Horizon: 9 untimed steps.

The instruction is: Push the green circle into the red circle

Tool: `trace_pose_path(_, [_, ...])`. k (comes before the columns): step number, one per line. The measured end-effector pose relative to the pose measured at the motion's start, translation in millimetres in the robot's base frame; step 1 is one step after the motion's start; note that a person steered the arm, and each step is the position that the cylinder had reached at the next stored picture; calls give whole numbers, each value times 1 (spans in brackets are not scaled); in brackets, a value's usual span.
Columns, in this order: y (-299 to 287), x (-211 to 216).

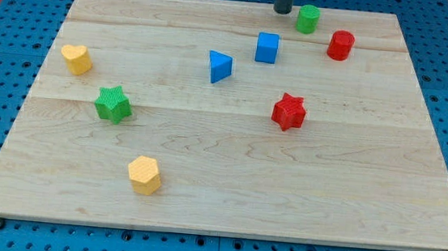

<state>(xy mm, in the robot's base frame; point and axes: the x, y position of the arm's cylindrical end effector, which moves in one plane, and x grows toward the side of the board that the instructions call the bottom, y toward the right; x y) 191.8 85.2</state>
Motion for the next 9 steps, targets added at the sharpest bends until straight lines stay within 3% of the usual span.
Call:
trace_pose_path(3, [19,0])
trace_pose_path(4, [36,67])
trace_pose_path(5, [17,81])
trace_pose_path(8, [26,67])
trace_pose_path(9, [55,55])
